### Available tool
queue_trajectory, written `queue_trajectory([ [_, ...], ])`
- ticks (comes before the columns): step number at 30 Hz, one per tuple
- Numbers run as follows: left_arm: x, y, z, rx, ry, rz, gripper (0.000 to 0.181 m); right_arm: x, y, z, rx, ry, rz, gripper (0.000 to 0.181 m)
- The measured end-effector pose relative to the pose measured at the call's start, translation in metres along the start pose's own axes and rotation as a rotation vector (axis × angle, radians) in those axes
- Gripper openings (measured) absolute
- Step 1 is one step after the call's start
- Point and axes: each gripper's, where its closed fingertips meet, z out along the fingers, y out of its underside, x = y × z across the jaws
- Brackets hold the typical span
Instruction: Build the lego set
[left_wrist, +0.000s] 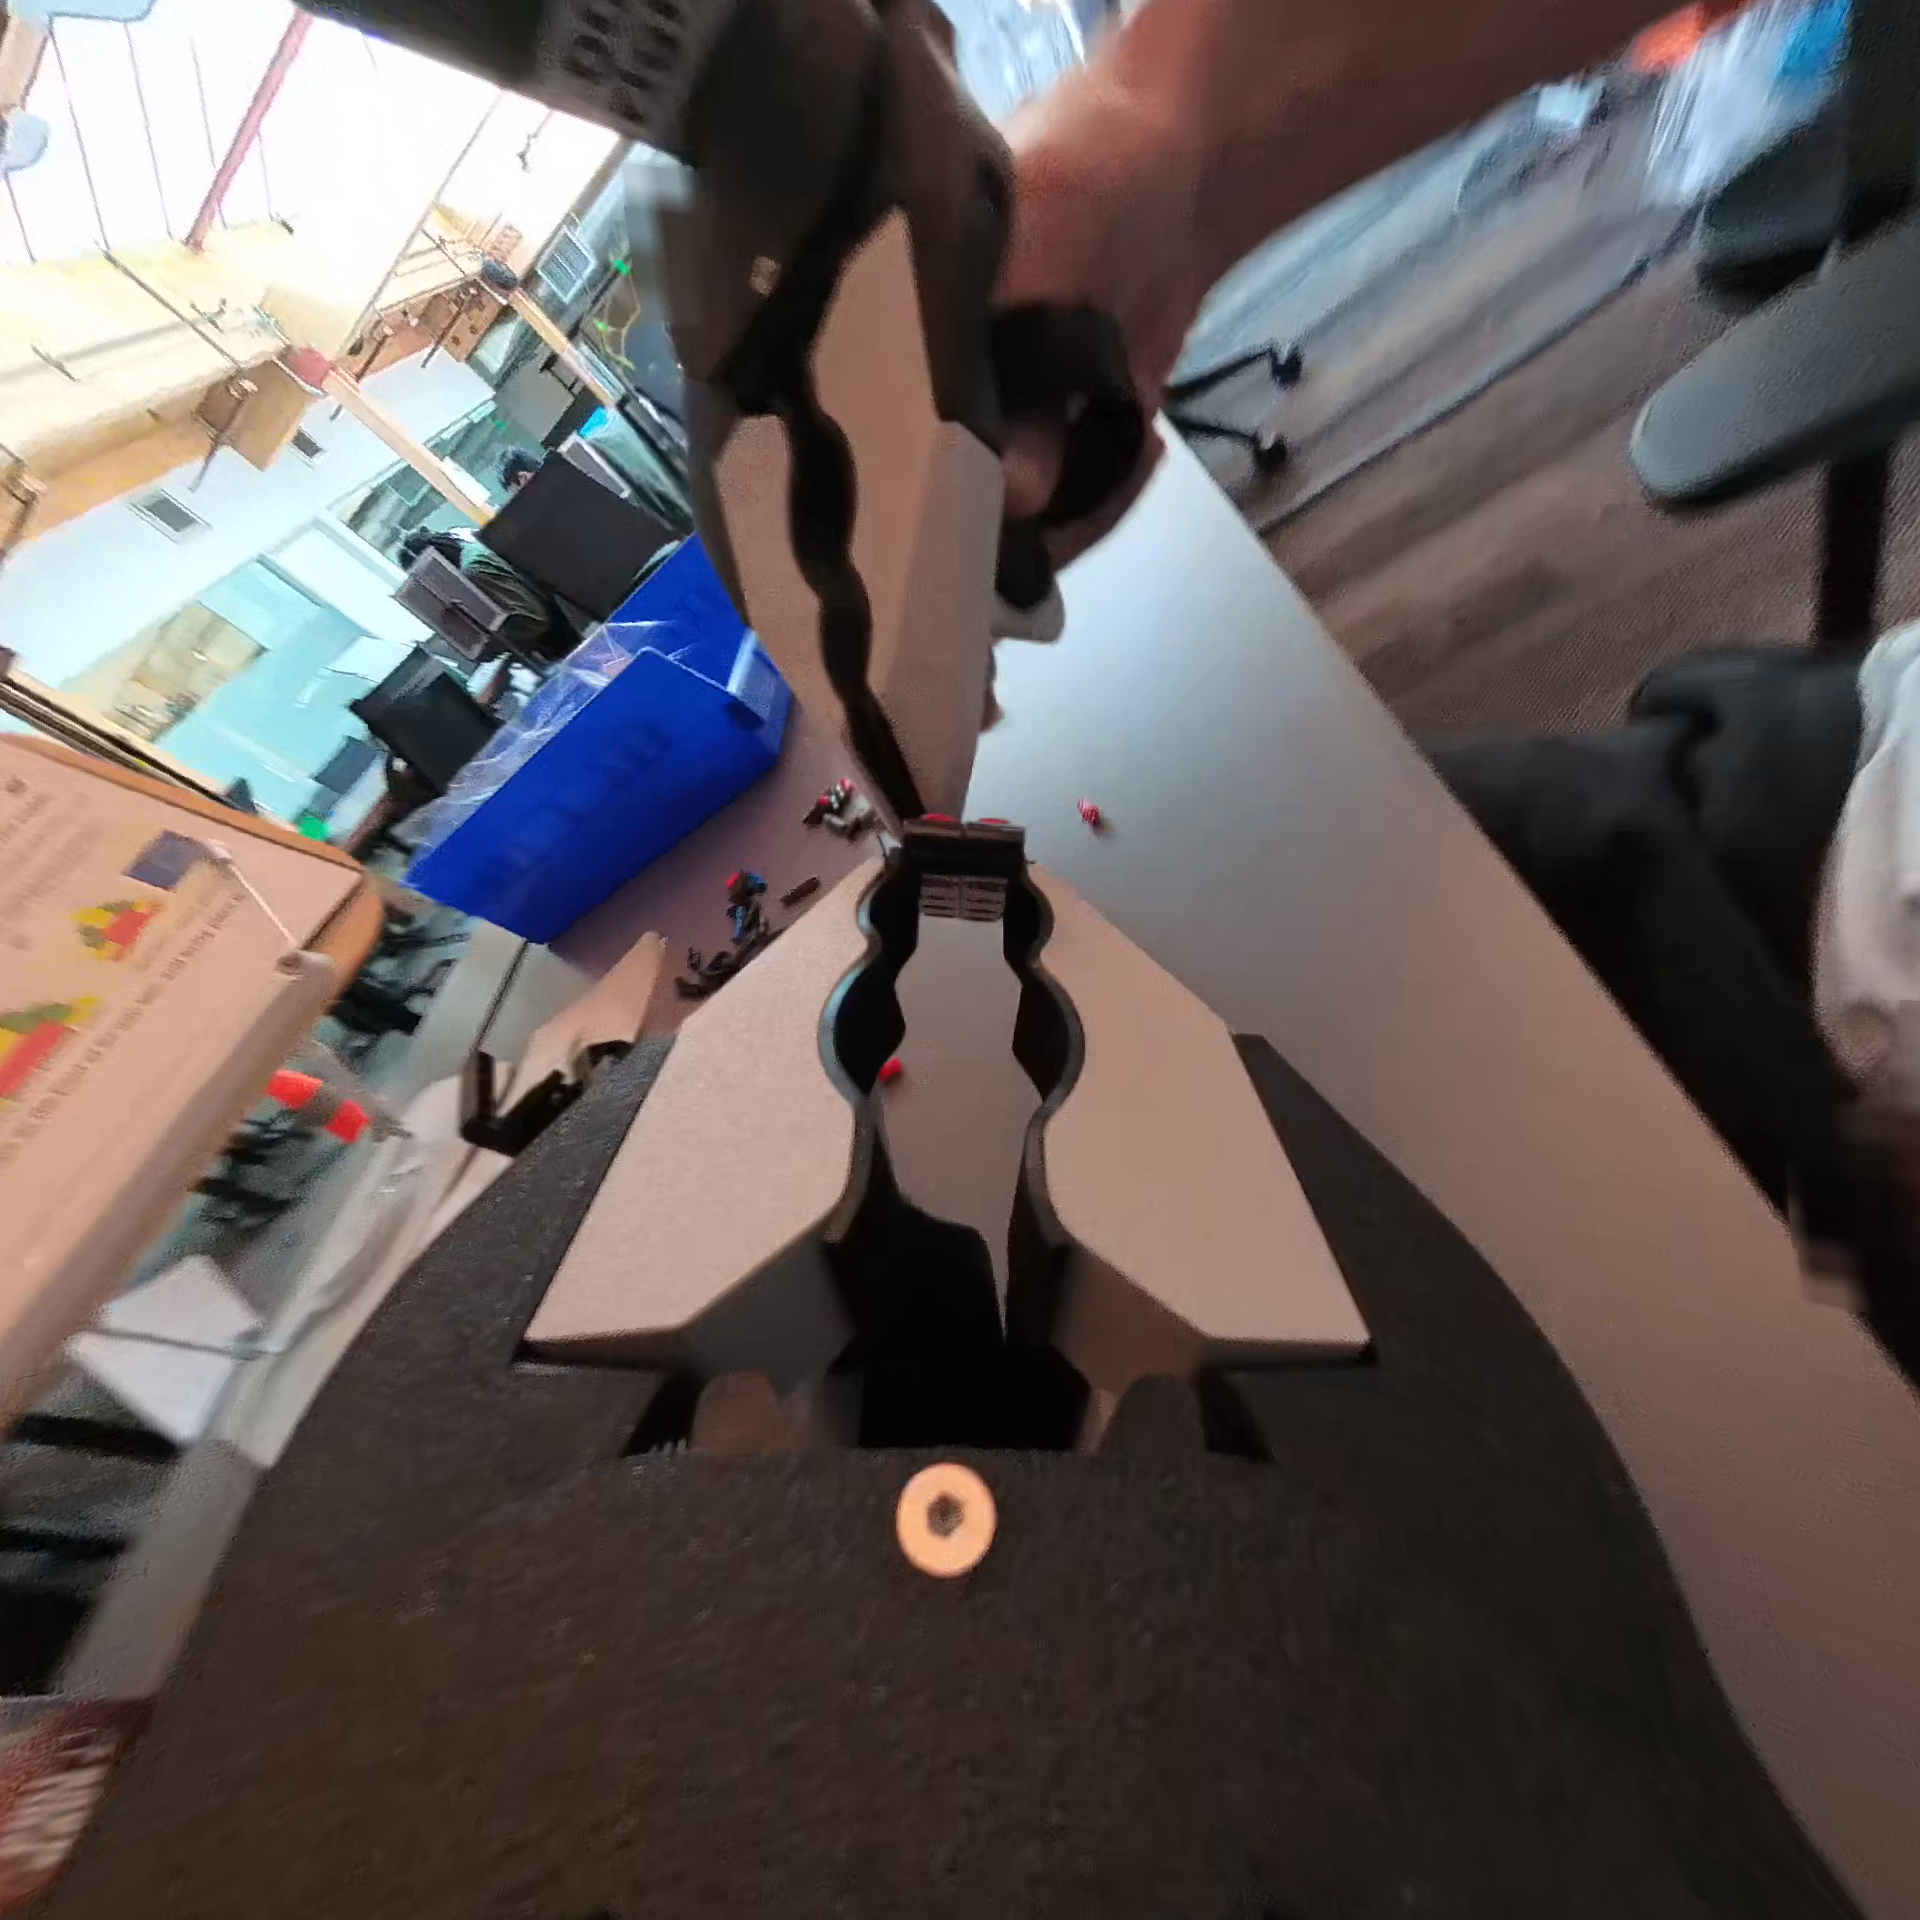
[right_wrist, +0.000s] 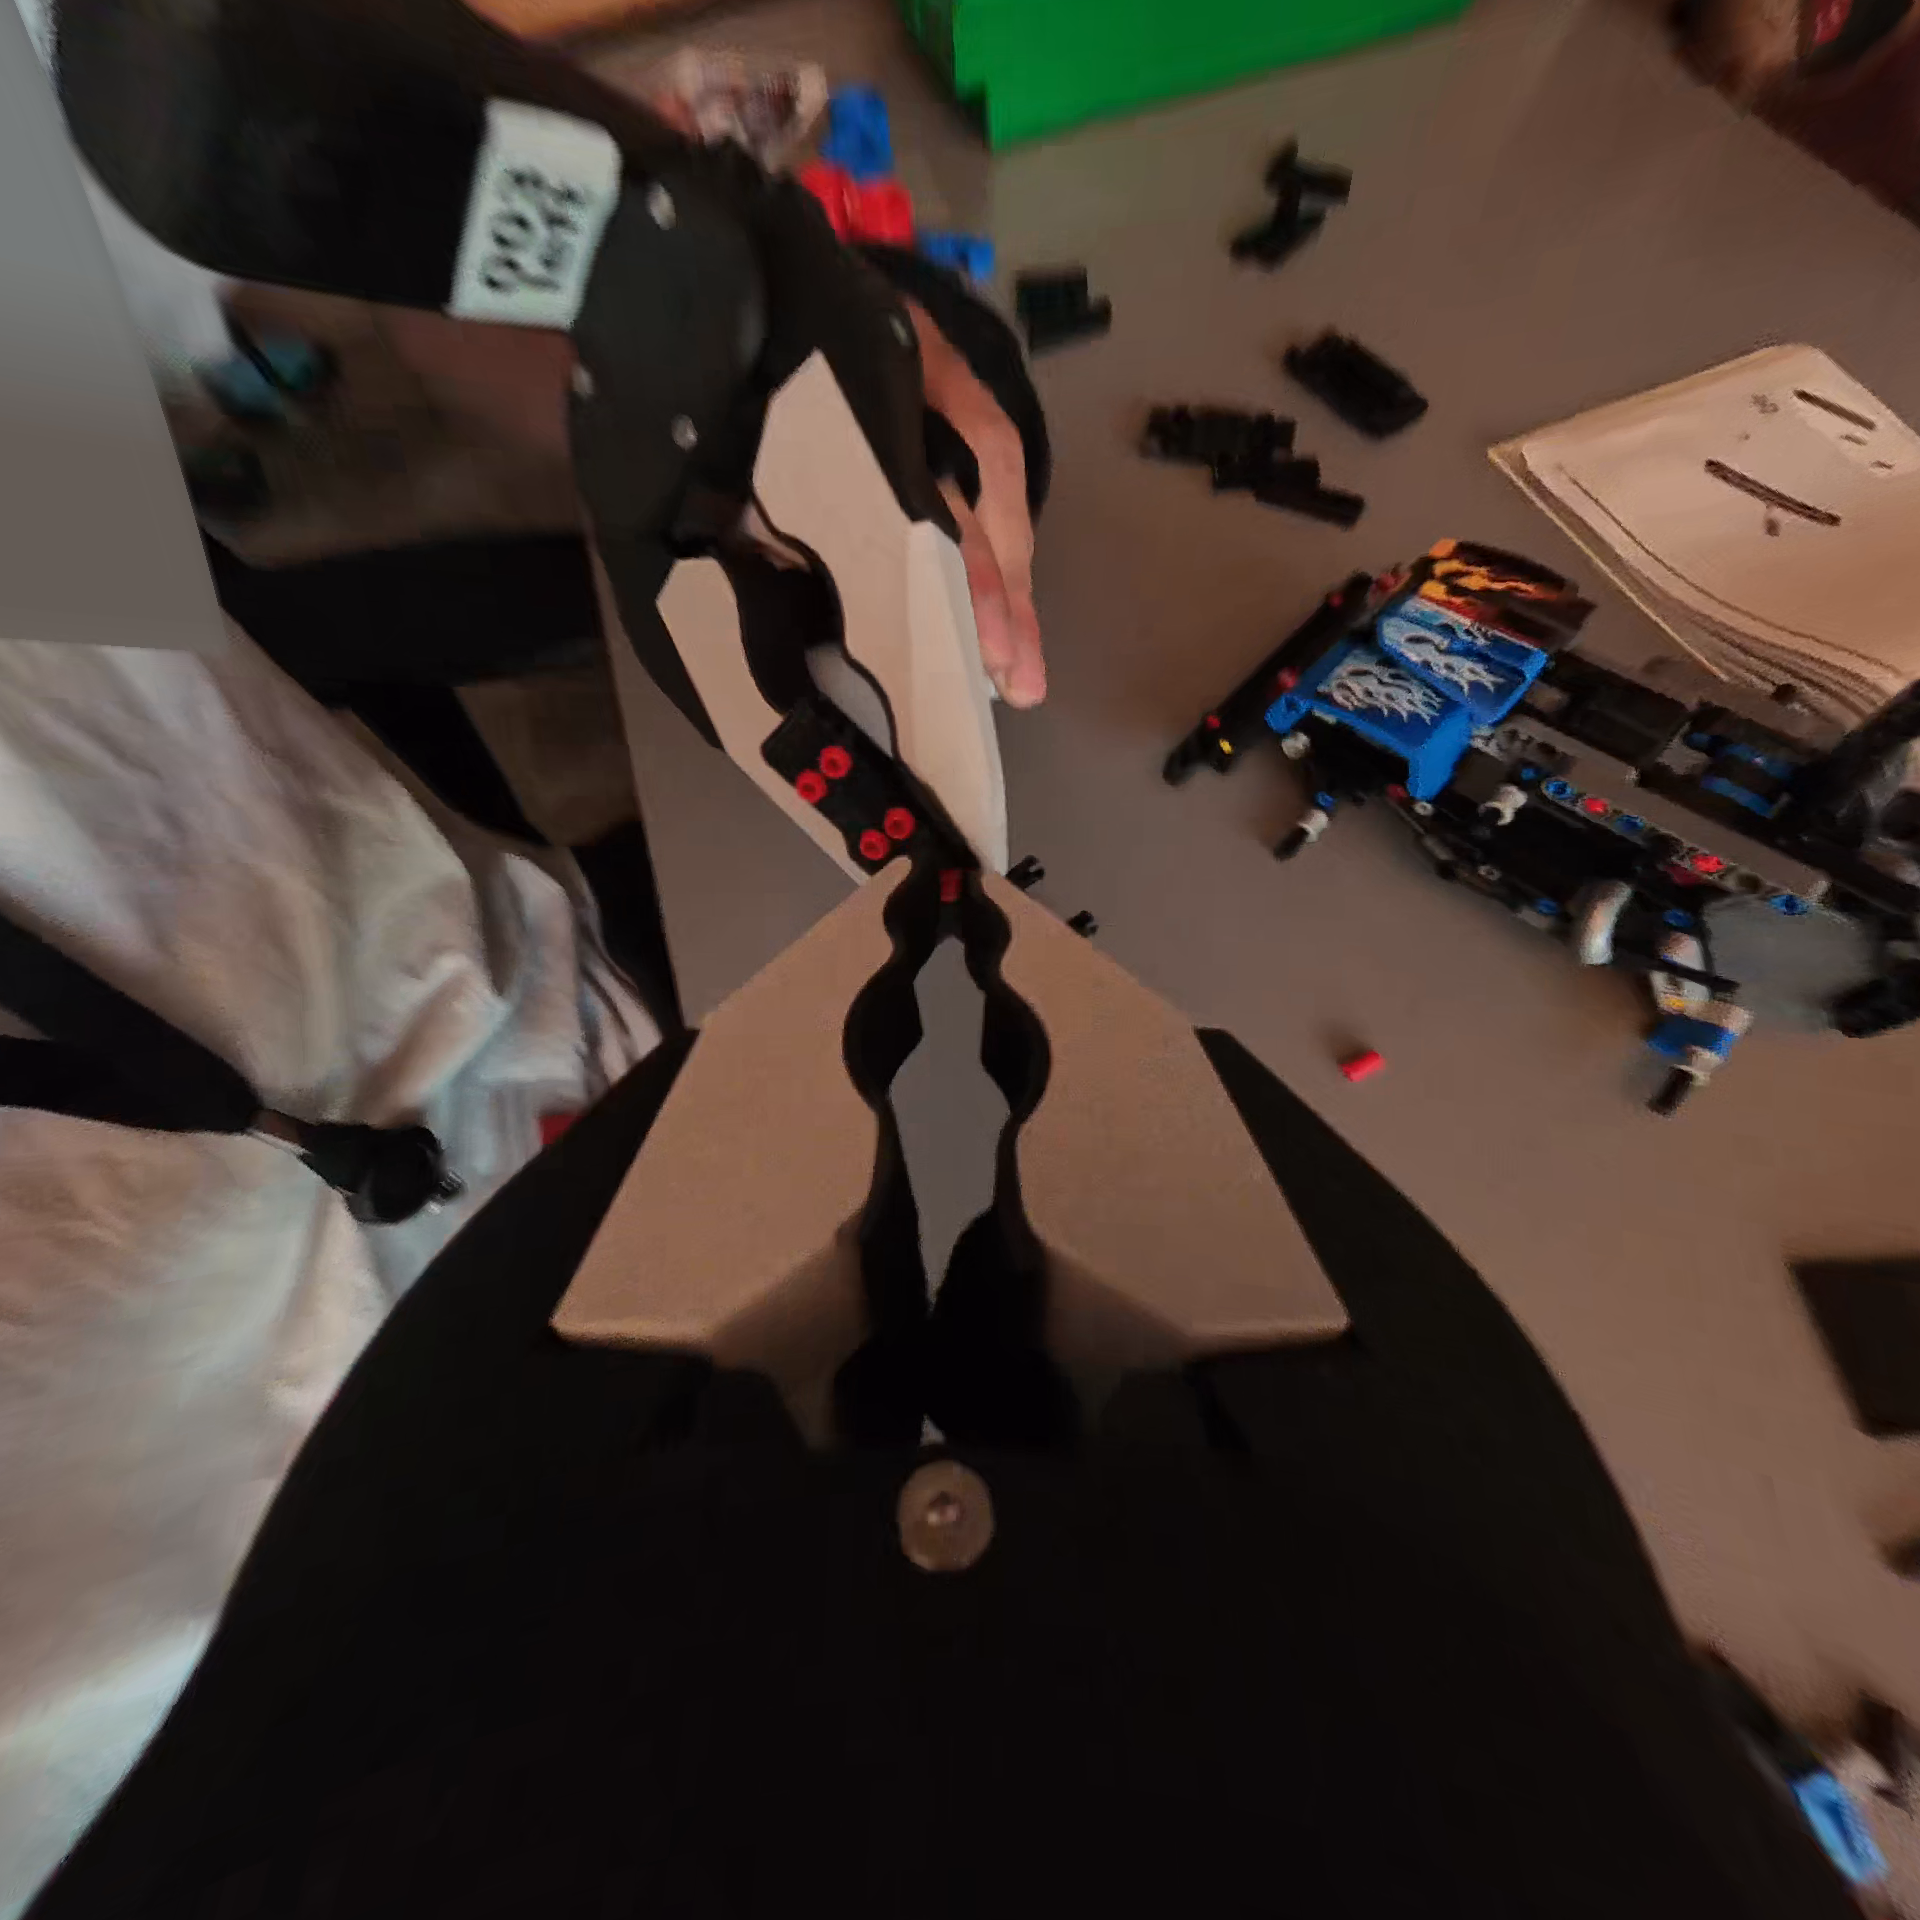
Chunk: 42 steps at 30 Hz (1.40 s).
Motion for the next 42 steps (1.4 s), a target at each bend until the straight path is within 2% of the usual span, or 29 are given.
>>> queue_trajectory([
  [4,-0.009,-0.006,-0.002,0.073,0.021,-0.201,0.015,0.002,-0.011,-0.005,0.177,-0.017,0.063,0.003],
  [7,-0.011,-0.003,-0.003,0.067,0.010,-0.207,0.014,0.006,-0.012,-0.002,0.238,0.020,0.100,0.003],
  [13,-0.016,-0.006,-0.005,0.123,0.043,-0.382,0.015,0.009,-0.019,-0.003,0.346,0.066,0.127,0.003],
  [21,-0.019,-0.018,-0.012,0.244,0.111,-0.547,0.015,0.005,-0.028,-0.006,0.578,-0.075,0.341,0.003],
  [24,-0.020,-0.020,-0.012,0.272,0.127,-0.587,0.015,0.004,-0.030,-0.008,0.617,-0.077,0.356,0.003],
  [29,-0.023,-0.015,-0.009,0.240,0.108,-0.604,0.015,0.009,-0.029,-0.008,0.649,-0.053,0.398,0.003],
  [31,-0.026,-0.011,-0.008,0.231,0.105,-0.642,0.015,0.009,-0.030,-0.008,0.616,-0.041,0.372,0.012],
  [33,-0.030,-0.007,-0.009,0.225,0.090,-0.679,0.015,0.010,-0.030,-0.010,0.566,0.055,0.284,0.036],
  [37,-0.041,0.001,-0.010,0.227,0.064,-0.808,0.015,0.017,-0.026,-0.014,0.380,0.386,-0.033,0.047],
  [40,-0.046,0.003,-0.010,0.255,0.080,-0.976,0.015,0.024,-0.025,-0.007,0.176,0.678,-0.297,0.044],
  [42,-0.047,0.005,-0.010,0.270,0.091,-1.051,0.015,0.027,-0.029,-0.002,0.100,0.849,-0.458,0.035],
])
